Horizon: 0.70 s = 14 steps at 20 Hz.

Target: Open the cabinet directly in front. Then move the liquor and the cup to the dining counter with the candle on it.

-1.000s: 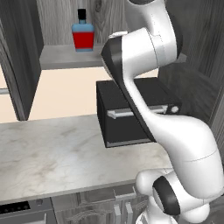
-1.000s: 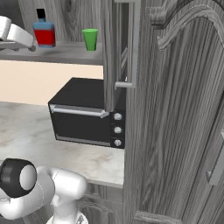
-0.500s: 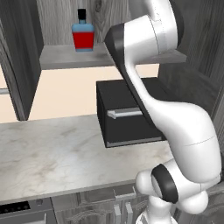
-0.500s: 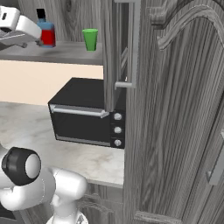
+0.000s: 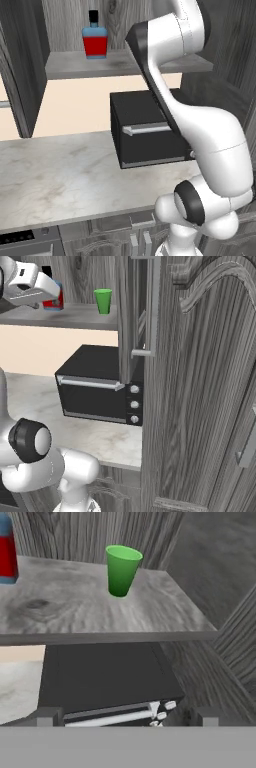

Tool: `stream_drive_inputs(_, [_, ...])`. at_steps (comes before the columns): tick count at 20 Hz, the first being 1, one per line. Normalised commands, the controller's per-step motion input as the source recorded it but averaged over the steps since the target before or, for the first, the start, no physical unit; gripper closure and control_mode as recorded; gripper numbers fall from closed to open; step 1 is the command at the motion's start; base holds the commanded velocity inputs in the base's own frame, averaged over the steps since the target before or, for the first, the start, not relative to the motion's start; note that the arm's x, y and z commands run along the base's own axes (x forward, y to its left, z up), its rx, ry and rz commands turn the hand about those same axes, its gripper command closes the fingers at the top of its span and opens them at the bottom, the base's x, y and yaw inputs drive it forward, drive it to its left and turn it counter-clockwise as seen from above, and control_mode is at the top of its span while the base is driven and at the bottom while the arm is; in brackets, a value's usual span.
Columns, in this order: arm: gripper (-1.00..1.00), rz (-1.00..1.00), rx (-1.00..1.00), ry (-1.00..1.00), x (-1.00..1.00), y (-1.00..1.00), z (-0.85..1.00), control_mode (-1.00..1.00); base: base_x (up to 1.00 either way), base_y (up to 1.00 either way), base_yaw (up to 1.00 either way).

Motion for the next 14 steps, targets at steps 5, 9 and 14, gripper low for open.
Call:
stream_drive_inputs(5, [-1.0, 0.08, 0.0, 0.0, 0.01, -0.14, -0.18, -1.0, 0.0, 0.0, 0.0])
stream_drive_inputs(9, [-1.0, 0.07, 0.0, -0.01, 0.04, -0.08, -0.11, -1.0, 0.0, 0.0, 0.0])
stream_drive_inputs(14, [-1.0, 0.07, 0.0, -0.04, 0.1, -0.08, -0.07, -1.0, 0.0, 0.0, 0.0])
